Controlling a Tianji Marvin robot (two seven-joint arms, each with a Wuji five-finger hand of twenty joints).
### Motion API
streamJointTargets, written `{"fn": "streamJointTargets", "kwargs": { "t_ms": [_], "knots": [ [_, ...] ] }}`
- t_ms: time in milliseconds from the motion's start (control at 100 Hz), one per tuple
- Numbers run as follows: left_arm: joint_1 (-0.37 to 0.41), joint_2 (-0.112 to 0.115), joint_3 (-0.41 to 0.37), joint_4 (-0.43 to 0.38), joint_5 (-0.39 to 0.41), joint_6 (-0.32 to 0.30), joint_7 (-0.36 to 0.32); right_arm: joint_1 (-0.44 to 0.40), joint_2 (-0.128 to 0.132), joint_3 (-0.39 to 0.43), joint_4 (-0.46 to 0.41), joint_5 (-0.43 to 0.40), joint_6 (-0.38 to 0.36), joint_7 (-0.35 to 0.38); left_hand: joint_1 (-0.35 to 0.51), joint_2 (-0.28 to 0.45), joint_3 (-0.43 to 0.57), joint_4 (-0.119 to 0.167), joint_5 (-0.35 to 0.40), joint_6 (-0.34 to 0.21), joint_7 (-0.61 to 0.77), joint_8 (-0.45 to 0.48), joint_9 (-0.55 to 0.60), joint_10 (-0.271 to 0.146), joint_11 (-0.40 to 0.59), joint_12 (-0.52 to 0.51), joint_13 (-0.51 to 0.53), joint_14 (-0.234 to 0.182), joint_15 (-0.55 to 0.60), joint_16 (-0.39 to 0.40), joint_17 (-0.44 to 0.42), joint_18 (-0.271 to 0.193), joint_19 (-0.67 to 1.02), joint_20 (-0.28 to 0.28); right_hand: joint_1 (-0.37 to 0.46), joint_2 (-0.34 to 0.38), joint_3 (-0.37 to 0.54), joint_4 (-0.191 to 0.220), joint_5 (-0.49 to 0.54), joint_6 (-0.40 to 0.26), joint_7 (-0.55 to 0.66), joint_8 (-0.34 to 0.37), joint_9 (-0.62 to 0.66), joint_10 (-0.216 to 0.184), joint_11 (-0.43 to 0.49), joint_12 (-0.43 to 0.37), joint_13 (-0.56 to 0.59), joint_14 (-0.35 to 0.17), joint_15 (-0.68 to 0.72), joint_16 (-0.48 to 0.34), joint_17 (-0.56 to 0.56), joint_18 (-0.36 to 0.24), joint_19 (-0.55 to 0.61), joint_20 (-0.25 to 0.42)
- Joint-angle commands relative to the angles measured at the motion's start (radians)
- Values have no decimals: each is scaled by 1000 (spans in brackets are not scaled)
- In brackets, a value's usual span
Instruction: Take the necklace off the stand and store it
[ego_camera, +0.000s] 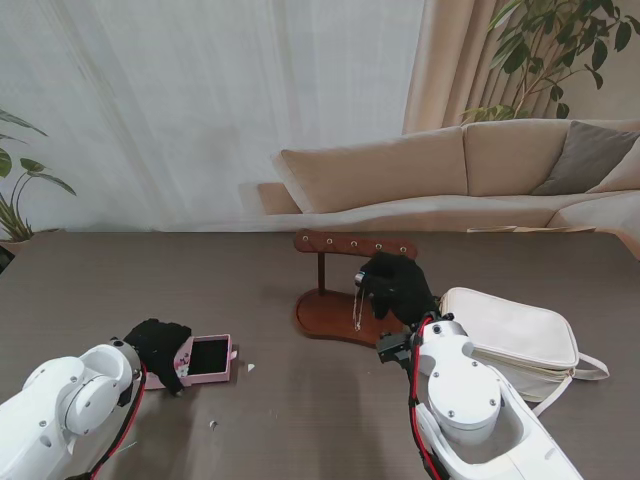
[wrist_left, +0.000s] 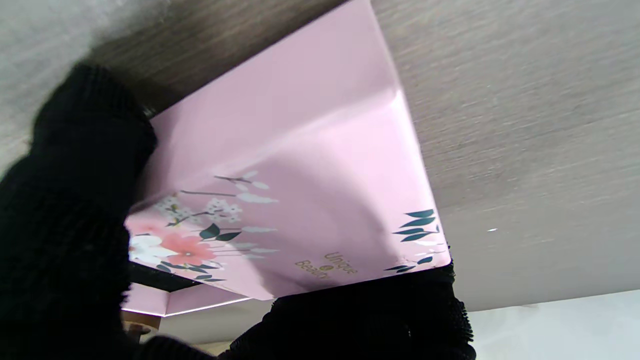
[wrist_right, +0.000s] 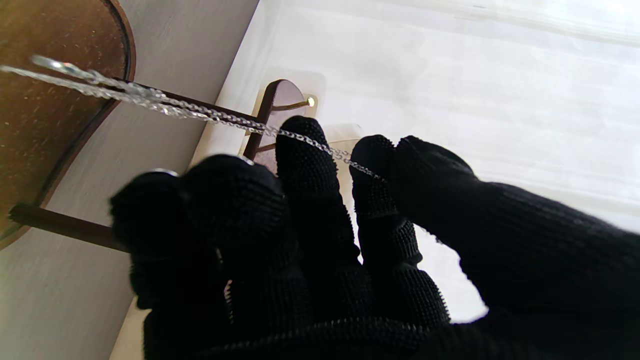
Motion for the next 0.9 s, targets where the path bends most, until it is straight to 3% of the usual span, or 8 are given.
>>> {"fn": "streamJointTargets", "kwargs": {
  "t_ms": [0,40,70,120,220,580,890],
  "knots": [
    [42,-15,22,76,-1,-23,-18,-7,-5,-3,-7,3,1,10,383,182,260,-3,277,-296,798,13,427,-219,162,214,128,15,137,80,95,-15,129,30,17,-38,71,-27,29,-16,6,14,41,7,-6,11,37,-1,28,10,11,9,43,2],
    [42,-16,18,79,-4,-31,0,-7,-6,-3,-7,4,2,10,388,167,270,-5,294,-299,805,-6,504,-226,103,263,169,18,155,96,134,-7,149,26,17,-38,72,-27,29,-16,6,14,41,8,-5,11,37,-1,28,10,11,9,43,2],
    [43,-17,15,80,-6,-37,13,-6,-6,-3,-7,4,2,10,395,159,274,-5,303,-296,811,-20,544,-231,87,292,201,24,159,169,159,0,164,22,17,-38,72,-27,29,-16,6,14,41,8,-5,11,37,-1,28,10,11,9,43,2],
    [44,-19,10,79,-10,-46,30,-6,-6,-4,-7,5,3,10,407,147,283,-3,317,-290,816,-34,582,-235,104,322,249,33,172,234,191,10,187,23,17,-38,71,-28,29,-15,6,14,41,8,-5,11,37,-1,28,10,11,9,43,2],
    [47,-23,-4,72,-15,-66,56,-5,-6,-5,-7,7,3,8,419,123,301,-3,339,-276,837,-94,629,-235,141,368,316,48,179,280,229,31,225,25,17,-38,71,-28,30,-15,7,14,40,9,-6,11,37,-2,28,10,11,9,43,2],
    [41,-34,-33,12,-73,-140,82,1,-8,-15,-9,15,5,9,435,91,313,1,361,-248,856,-167,665,-207,155,388,380,89,188,277,270,76,249,29,17,-38,72,-28,30,-14,6,14,41,9,-6,11,37,0,28,10,11,9,43,2],
    [5,-41,-3,-51,-115,-189,84,19,-9,-43,-26,18,14,13,432,81,327,2,357,-234,865,-174,673,-187,160,398,399,108,205,275,274,102,269,46,18,-38,71,-27,30,-14,6,14,41,8,-5,11,37,-2,26,9,11,9,43,2]
  ]
}}
